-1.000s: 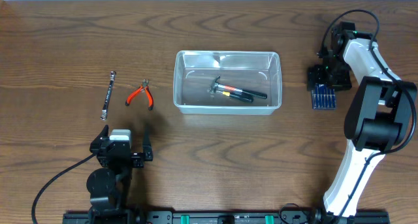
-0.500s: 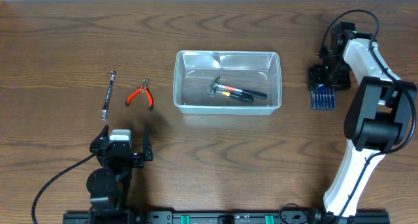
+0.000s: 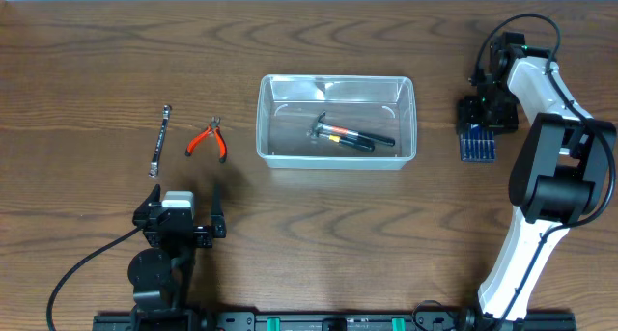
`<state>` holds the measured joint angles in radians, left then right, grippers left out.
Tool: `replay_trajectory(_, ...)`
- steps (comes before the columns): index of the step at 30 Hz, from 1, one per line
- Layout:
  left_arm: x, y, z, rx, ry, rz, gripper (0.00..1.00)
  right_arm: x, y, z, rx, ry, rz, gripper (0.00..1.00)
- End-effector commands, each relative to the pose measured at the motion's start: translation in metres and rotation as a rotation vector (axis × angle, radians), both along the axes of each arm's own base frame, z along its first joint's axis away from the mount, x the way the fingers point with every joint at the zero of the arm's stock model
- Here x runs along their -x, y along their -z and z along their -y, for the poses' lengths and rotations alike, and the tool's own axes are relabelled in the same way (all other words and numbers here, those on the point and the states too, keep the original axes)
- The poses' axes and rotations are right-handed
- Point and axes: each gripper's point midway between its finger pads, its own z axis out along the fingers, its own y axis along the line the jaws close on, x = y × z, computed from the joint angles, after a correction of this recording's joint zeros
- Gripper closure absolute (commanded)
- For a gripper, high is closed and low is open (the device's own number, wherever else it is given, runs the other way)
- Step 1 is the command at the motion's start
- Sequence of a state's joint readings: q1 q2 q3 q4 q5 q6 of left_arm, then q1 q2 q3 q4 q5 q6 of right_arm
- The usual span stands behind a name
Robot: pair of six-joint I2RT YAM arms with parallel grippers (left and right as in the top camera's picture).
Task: Pack container
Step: 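Lower the right gripper and close it on the screwdriver set box, then lift the screwdriver set box and carry it left over the container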
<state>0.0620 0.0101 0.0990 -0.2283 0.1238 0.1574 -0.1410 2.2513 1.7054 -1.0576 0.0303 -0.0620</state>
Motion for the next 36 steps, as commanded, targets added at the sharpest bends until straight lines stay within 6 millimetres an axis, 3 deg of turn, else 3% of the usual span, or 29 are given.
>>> replay_trajectory(1, 0.000, 0.013, -0.002, 0.001, -0.012, -0.028, 0.02, 0.008, 0.007, 0.011, 0.044, 0.008, -0.033, 0.39)
replay_trajectory(17, 0.000, 0.013, -0.002, 0.001, -0.012, -0.028, 0.02, 0.009, 0.007, 0.011, 0.043, 0.008, -0.040, 0.49)
replay_trajectory(21, 0.000, 0.013, -0.002, 0.001, -0.012, -0.028, 0.02, 0.009, 0.007, 0.011, 0.043, 0.008, -0.040, 0.60)
replay_trajectory(30, 0.000, 0.013, -0.002, 0.001, -0.012, -0.028, 0.02, 0.010, 0.005, 0.010, 0.042, 0.007, -0.045, 0.65)
replay_trajectory(36, 0.000, 0.013, -0.002, 0.001, -0.012, -0.028, 0.02, 0.006, -0.003, 0.011, 0.043, 0.007, -0.040, 0.88)
